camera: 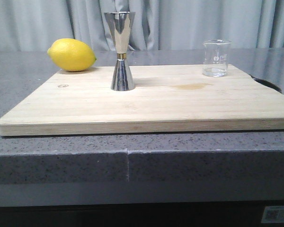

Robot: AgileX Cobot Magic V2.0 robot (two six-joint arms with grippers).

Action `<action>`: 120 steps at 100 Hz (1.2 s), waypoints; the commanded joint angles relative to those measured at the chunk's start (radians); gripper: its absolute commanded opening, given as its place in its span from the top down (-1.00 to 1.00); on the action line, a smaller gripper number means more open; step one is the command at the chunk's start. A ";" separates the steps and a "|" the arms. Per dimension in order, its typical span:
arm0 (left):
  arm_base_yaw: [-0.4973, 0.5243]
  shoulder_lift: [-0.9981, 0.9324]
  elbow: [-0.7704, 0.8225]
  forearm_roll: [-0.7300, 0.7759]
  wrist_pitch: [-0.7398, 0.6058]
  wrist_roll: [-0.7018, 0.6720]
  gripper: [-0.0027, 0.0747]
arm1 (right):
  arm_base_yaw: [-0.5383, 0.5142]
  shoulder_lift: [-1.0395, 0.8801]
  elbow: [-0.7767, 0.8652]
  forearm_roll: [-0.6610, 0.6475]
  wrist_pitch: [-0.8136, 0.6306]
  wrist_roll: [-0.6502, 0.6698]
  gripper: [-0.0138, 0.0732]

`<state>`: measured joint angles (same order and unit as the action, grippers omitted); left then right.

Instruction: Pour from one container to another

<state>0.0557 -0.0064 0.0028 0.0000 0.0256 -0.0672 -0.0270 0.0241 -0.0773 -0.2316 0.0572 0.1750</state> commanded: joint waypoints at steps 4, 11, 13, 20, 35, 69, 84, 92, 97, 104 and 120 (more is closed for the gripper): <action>-0.008 -0.020 0.029 0.000 -0.080 -0.008 0.98 | -0.012 -0.034 0.017 0.030 -0.115 -0.032 0.85; -0.008 -0.020 0.029 0.000 -0.080 -0.008 0.98 | -0.012 -0.054 0.042 0.041 -0.122 -0.033 0.85; -0.008 -0.020 0.029 0.000 -0.080 -0.008 0.98 | -0.012 -0.054 0.046 0.048 -0.124 -0.035 0.85; -0.008 -0.020 0.029 0.000 -0.080 -0.008 0.98 | -0.012 -0.054 0.066 0.075 -0.115 -0.035 0.85; -0.008 -0.020 0.029 0.000 -0.080 -0.008 0.98 | -0.012 -0.054 0.098 0.149 -0.112 -0.092 0.85; -0.008 -0.020 0.029 0.000 -0.080 -0.008 0.98 | -0.064 -0.054 0.098 0.167 -0.101 -0.098 0.85; -0.008 -0.020 0.029 0.000 -0.080 -0.008 0.98 | -0.064 -0.054 0.098 0.167 -0.101 -0.098 0.85; -0.008 -0.020 0.029 0.000 -0.080 -0.008 0.98 | -0.064 -0.054 0.098 0.167 -0.101 -0.098 0.85; -0.008 -0.020 0.029 0.000 -0.080 -0.008 0.98 | -0.064 -0.054 0.098 0.167 -0.101 -0.098 0.85; -0.008 -0.020 0.029 0.000 -0.080 -0.008 0.98 | -0.064 -0.054 0.098 0.167 -0.101 -0.098 0.85; -0.008 -0.020 0.029 0.000 -0.080 -0.008 0.98 | -0.064 -0.054 0.098 0.167 -0.101 -0.098 0.85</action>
<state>0.0557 -0.0064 0.0028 0.0000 0.0256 -0.0672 -0.0854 -0.0093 0.0157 -0.0673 0.0271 0.0900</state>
